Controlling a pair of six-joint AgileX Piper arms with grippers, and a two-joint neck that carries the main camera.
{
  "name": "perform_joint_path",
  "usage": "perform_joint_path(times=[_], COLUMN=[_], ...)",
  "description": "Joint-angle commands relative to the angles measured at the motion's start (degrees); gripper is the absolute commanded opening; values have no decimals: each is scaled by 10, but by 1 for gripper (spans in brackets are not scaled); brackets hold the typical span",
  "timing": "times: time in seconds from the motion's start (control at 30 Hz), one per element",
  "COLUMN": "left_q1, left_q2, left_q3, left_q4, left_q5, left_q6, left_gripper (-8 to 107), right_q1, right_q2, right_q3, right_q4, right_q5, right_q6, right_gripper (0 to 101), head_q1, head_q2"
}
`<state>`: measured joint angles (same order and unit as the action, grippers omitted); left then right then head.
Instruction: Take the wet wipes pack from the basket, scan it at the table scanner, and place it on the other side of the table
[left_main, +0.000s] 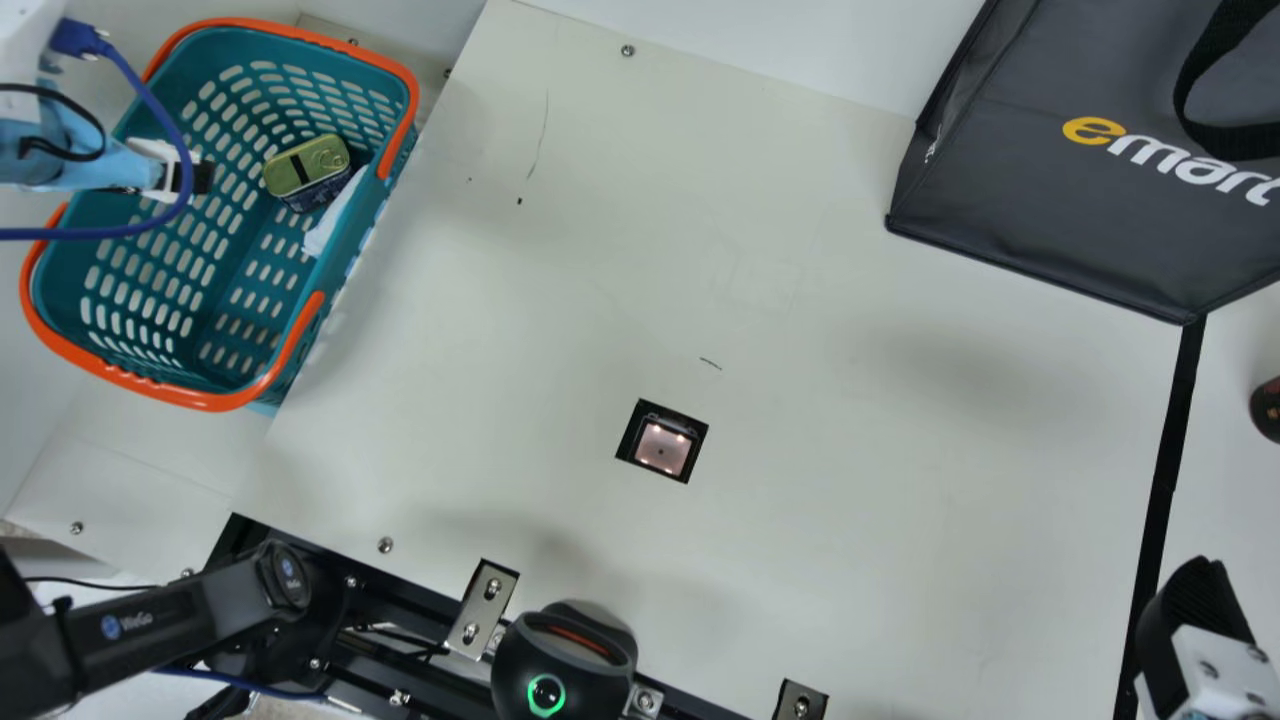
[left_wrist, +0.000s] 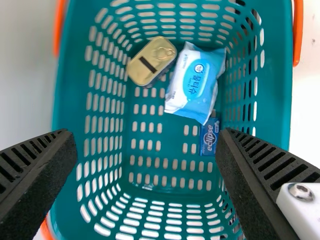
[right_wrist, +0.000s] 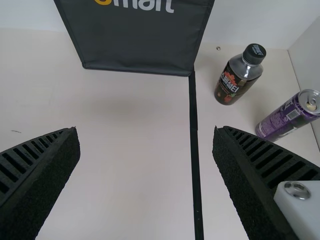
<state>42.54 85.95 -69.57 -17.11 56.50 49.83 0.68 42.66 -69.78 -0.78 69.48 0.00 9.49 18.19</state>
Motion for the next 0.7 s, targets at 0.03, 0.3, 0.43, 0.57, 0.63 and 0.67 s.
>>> perform_joint_path(times=[0.03,0.3,0.43,0.57,0.63,0.67], left_q1=[-7,-33,-44,-52,-54,-56], left_q2=[27,92,125,155,168,175], left_q3=[4,7,6,7,7,8], left_q4=[-3,-4,-3,-2,-3,-5], left_q5=[-13,-54,-71,-87,-94,-97], left_q6=[16,32,38,44,48,52], left_gripper=[90,90,90,90,90,90], right_q1=[0,0,0,0,0,0], right_q2=[0,0,0,0,0,0], right_q3=[0,0,0,0,0,0], right_q4=[0,0,0,0,0,0], right_q5=[0,0,0,0,0,0], right_q6=[0,0,0,0,0,0], right_gripper=[95,95,95,95,95,95], head_q1=[-16,-16,-16,-16,-16,-16], head_q2=[2,2,2,2,2,2])
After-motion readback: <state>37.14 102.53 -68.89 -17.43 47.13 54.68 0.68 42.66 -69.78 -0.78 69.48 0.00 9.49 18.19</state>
